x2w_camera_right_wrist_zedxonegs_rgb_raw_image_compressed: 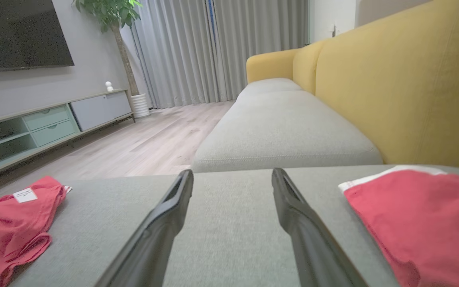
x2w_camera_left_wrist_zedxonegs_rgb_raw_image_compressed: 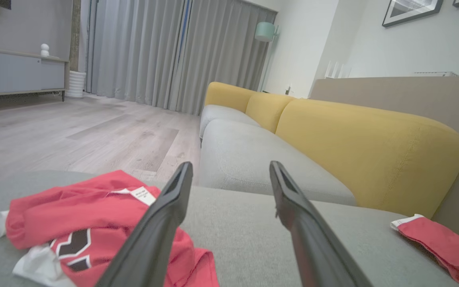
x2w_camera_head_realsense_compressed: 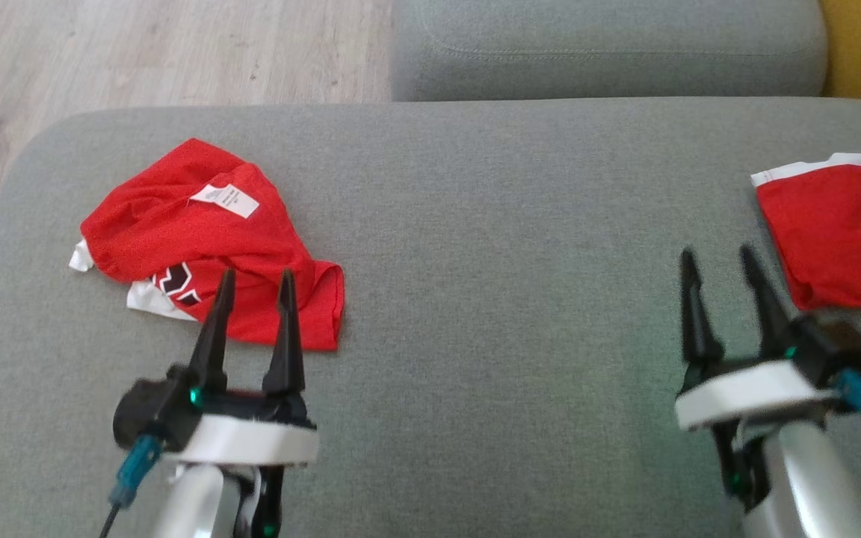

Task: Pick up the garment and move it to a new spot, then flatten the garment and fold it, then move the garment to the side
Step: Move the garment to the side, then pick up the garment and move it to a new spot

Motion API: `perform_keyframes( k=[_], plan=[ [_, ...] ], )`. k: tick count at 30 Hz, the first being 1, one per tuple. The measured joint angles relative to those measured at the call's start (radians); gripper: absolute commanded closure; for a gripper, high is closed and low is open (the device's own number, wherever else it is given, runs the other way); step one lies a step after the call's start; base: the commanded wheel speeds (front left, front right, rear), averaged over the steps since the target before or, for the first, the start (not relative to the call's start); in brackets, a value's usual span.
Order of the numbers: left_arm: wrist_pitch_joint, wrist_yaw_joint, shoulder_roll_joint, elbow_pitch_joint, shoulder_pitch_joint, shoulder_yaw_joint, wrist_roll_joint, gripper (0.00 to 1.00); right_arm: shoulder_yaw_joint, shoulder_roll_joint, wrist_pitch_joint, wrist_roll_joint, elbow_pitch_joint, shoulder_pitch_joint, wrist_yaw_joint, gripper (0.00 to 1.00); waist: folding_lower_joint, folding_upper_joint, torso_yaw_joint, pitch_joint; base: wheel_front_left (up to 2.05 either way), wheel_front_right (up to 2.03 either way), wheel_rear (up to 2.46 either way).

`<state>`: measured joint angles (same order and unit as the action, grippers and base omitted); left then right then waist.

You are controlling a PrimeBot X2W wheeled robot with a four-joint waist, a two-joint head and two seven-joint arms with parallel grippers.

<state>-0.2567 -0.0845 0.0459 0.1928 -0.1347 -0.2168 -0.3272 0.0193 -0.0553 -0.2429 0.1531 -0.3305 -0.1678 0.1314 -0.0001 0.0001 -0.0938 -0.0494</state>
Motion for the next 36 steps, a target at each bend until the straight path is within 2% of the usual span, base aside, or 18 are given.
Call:
perform_keyframes(
  k=[7, 18, 30, 36],
  plan=[
    [0.0, -0.004, 0.001, 0.009, 0.046, 0.024, 0.0, 0.0, 0.015, 0.007, -0.006, 0.039, 0.004, 0.042, 0.0, 0.0, 0.0, 0.0, 0.016, 0.009, 0.0, 0.0, 0.0],
    [0.0, 0.001, 0.001, 0.008, 0.046, 0.023, 0.0, 0.0, 0.028, 0.007, -0.008, 0.04, 0.03, 0.042, 0.0, 0.0, 0.0, 0.0, 0.023, 0.02, 0.0, 0.0, 0.0],
    [0.0, 0.005, 0.001, 0.008, 0.046, 0.023, 0.0, 0.0, 0.026, 0.007, -0.008, 0.045, 0.032, 0.06, 0.0, 0.0, 0.0001, 0.0, 0.022, 0.025, 0.0, 0.0, 0.0],
    [0.0, 0.015, 0.001, 0.013, 0.046, 0.025, 0.003, 0.0, 0.039, 0.007, -0.008, 0.049, 0.03, 0.06, 0.0, 0.0, 0.0001, 0.0, 0.001, 0.026, 0.0, 0.0, 0.0]
  ],
)
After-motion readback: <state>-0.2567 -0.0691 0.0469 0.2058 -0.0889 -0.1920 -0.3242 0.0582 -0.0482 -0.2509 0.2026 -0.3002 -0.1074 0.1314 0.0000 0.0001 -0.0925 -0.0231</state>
